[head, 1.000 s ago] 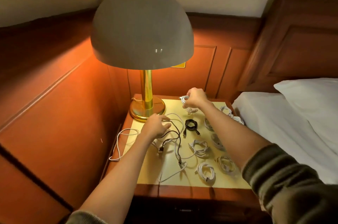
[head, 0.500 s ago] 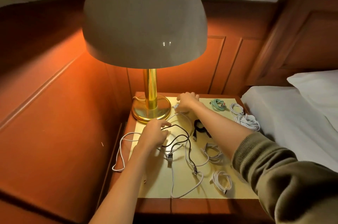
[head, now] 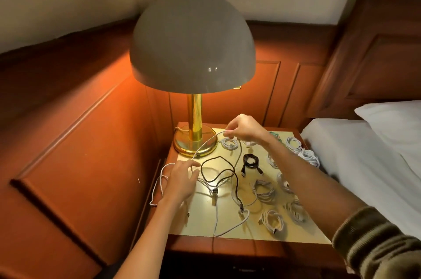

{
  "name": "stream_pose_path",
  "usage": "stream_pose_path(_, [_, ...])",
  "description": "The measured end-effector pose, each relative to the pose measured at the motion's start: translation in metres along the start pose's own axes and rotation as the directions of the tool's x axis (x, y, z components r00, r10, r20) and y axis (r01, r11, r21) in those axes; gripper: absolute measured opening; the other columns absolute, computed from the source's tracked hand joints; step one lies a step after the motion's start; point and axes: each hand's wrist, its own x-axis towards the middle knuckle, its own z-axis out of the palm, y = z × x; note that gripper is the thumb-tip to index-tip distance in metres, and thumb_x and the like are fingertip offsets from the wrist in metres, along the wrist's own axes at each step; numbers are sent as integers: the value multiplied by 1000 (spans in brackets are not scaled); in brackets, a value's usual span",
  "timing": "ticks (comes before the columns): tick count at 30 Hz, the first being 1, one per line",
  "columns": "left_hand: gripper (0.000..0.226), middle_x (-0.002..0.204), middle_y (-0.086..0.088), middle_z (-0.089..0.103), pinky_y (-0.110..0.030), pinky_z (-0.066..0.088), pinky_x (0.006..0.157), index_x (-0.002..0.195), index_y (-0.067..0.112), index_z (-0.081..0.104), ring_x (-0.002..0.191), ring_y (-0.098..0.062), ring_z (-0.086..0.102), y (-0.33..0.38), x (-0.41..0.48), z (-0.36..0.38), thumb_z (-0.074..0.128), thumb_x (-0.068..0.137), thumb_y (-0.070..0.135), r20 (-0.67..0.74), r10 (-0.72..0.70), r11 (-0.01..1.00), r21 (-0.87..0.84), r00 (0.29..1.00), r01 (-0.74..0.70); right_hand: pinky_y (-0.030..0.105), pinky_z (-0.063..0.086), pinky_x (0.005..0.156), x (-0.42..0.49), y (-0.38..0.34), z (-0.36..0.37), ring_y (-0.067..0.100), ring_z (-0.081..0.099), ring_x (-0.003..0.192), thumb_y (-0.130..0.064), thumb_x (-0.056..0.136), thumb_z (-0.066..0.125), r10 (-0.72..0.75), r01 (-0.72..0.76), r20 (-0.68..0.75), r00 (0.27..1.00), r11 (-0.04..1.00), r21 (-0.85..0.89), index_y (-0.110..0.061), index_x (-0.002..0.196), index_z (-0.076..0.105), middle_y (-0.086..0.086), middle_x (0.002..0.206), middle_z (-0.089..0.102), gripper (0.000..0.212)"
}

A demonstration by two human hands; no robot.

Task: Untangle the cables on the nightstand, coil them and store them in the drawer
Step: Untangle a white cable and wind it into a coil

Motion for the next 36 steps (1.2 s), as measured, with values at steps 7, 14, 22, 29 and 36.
stream_pose_path(7, [16, 111, 19, 71, -16, 46, 84, 102, 43, 75, 107, -6, 62, 40, -11, -22, 65, 92, 35, -125, 51, 984, -165, 991, -72, 21, 52, 55, -83, -30, -53, 10, 63, 63, -29, 92, 71, -211, 195, 23, 977, 936, 294, -12, 98, 74, 4, 81, 72, 19])
stream_pose_path(14, [14, 110, 0, 73, -17, 57, 81, 107, 11, 72, 98, -3, 69, 91, -16, -36, 62, 97, 8, -153, 234, 873, -402, 960, -277, 26, 49, 63, -111, -26, -30, 13, 61, 75, -57, 79, 75, -117, 112, -6, 993, 938, 329, -21, 116, 60, 3, 91, 66, 54])
stream_pose_path(22, [27, 103, -1, 74, -16, 58, 76, 103, 19, 48, 92, 2, 69, 107, -26, -22, 72, 91, 18, -227, 433, 848, -226, 872, -480, 38, 55, 91, -102, -26, -9, 18, 67, 108, -44, 84, 76, -36, 82, -114, 993, 898, 433, -19, 111, 74, -1, 110, 74, 37])
stream_pose_path(29, [34, 94, 6, 70, -23, 60, 74, 122, 10, 60, 87, -5, 70, 102, -28, -10, 71, 91, 20, -241, 551, 806, -94, 799, -585, 37, 56, 91, -107, -31, -8, 15, 69, 98, -48, 79, 79, -130, 120, -3, 992, 907, 404, -25, 115, 72, -4, 100, 72, 44])
stream_pose_path(36, [34, 93, 3, 71, -33, 58, 74, 87, 24, 48, 85, -4, 68, 94, -28, -3, 76, 83, 44, -130, 375, 871, -289, 918, -397, 36, 55, 88, -109, -31, -10, 18, 69, 100, -36, 85, 76, -218, 236, -90, 972, 886, 399, -16, 102, 76, 2, 104, 75, 26])
